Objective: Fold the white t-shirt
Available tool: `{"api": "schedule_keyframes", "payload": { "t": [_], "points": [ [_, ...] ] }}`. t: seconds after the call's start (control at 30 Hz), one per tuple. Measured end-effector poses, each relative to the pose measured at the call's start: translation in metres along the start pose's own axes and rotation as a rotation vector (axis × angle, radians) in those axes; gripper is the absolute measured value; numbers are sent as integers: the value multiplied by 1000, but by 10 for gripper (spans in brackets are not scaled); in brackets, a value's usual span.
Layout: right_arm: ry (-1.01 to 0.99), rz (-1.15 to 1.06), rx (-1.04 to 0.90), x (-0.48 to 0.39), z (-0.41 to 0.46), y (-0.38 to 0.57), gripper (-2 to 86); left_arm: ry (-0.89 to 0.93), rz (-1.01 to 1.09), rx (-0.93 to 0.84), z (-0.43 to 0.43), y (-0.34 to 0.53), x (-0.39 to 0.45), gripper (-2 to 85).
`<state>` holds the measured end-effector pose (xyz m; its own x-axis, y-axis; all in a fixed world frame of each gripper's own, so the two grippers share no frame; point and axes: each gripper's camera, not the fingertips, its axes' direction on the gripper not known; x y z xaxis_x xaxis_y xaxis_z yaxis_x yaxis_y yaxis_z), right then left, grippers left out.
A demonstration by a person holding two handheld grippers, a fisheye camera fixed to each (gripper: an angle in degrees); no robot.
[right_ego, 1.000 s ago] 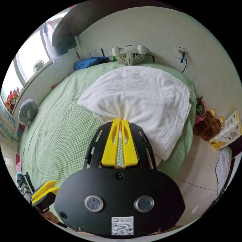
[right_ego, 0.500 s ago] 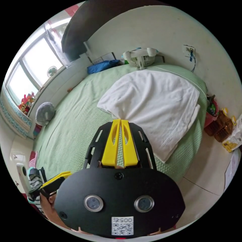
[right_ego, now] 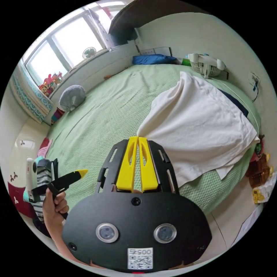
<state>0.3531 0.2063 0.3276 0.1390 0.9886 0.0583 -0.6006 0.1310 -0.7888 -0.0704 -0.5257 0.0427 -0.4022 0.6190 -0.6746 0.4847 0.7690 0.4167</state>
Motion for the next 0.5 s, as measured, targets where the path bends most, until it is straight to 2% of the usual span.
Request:
{"api": "schedule_keyframes", "payload": {
  "t": [0.13,0.23,0.43,0.5],
  "points": [
    [34,36,-14,-3,9,4,2,4,-28,-30,-3,-3,-15,104],
    [49,56,-44,-2,11,7,43,-28,-14,-22,-12,-5,-16,104],
    [128,-118,172,-38,-12,19,80,6,6,0,-27,-8,-19,104],
    [161,-161,178,-50,-5,21,92,18,15,-9,-28,-10,-19,105]
  ]
}}
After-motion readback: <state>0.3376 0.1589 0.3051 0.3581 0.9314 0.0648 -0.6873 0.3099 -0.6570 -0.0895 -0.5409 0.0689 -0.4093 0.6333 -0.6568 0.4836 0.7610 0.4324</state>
